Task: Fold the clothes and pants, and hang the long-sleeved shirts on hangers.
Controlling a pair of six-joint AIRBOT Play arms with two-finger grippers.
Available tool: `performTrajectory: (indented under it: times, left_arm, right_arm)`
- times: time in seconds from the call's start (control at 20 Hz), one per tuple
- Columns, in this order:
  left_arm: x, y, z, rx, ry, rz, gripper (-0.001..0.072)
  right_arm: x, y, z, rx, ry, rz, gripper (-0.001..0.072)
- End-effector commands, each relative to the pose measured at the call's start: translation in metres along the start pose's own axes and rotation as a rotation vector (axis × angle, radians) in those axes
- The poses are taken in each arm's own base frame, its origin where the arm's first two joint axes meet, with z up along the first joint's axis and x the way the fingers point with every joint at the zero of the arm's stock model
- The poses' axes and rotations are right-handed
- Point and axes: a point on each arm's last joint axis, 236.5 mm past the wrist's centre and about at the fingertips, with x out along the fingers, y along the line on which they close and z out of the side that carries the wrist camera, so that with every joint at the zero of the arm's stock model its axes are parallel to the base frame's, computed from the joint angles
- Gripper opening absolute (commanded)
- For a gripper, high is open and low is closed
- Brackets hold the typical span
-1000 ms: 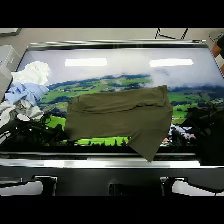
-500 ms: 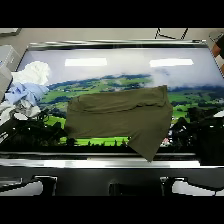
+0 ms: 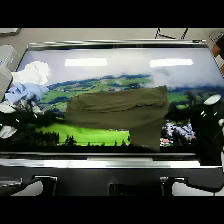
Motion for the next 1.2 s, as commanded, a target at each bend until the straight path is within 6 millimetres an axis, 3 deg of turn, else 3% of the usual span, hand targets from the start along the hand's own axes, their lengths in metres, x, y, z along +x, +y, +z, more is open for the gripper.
performTrajectory:
  times: [0.0, 0.05, 0.1, 0.15, 0.2, 0.3, 0.45, 0.55, 0.65, 0.8, 0.9, 0.95, 1.0, 1.05, 1.15]
  left_arm:
    - [-0.138, -0.086, 0.092, 0.258, -0.443, 0.019, 0.0020]
    - [-0.205, -0.128, 0.110, 0.367, -0.630, 0.031, 0.0021]
    - [-0.280, -0.177, 0.113, 0.490, -0.838, 0.046, 0.0021]
    - [-0.344, -0.219, 0.103, 0.592, -1.015, 0.066, 0.0022]
    - [-0.399, -0.257, 0.080, 0.681, -1.173, 0.081, 0.0021]
    - [-0.457, -0.309, 0.021, 0.805, -1.339, 0.079, 0.0021]
    - [-0.492, -0.340, -0.045, 0.890, -1.467, 0.083, 0.0021]
    - [-0.504, -0.347, -0.074, 0.915, -1.521, 0.105, 0.0020]
    - [-0.514, -0.341, -0.087, 0.860, -1.557, 0.124, 0.0020]
    - [-0.517, -0.338, -0.092, 0.832, -1.569, 0.128, 0.0020]
    - [-0.505, -0.331, -0.082, 0.822, -1.511, 0.142, 0.0020]
    - [-0.485, -0.319, -0.069, 0.798, -1.418, 0.154, 0.0020]
    - [-0.458, -0.302, -0.053, 0.734, -1.295, 0.148, 0.0020]
    - [-0.422, -0.277, -0.033, 0.658, -1.137, 0.143, 0.0020]
    - [-0.340, -0.222, 0.003, 0.530, -0.822, 0.126, 0.0020]
  right_arm:
    - [-0.145, 0.100, 0.071, -0.320, -0.419, -0.004, 0.0034]
    - [-0.214, 0.139, 0.085, -0.425, -0.633, -0.025, 0.0034]
    - [-0.289, 0.178, 0.086, -0.536, -0.861, -0.058, 0.0034]
    - [-0.361, 0.213, 0.069, -0.640, -1.071, -0.099, 0.0034]
    - [-0.415, 0.238, 0.038, -0.705, -1.221, -0.132, 0.0034]
    - [-0.467, 0.259, -0.021, -0.766, -1.369, -0.178, 0.0034]
    - [-0.505, 0.279, -0.094, -0.816, -1.500, -0.182, 0.0035]
    - [-0.519, 0.285, -0.127, -0.840, -1.561, -0.187, 0.0035]
    - [-0.532, 0.284, -0.149, -0.829, -1.614, -0.211, 0.0035]
    - [-0.539, 0.277, -0.163, -0.780, -1.638, -0.215, 0.0035]
    - [-0.531, 0.272, -0.159, -0.773, -1.598, -0.227, 0.0035]
    - [-0.515, 0.265, -0.150, -0.737, -1.525, -0.217, 0.0035]
    - [-0.486, 0.249, -0.132, -0.658, -1.387, -0.201, 0.0035]
    - [-0.449, 0.228, -0.114, -0.594, -1.214, -0.213, 0.0035]
    - [-0.351, 0.172, -0.079, -0.473, -0.763, -0.247, 0.0034]
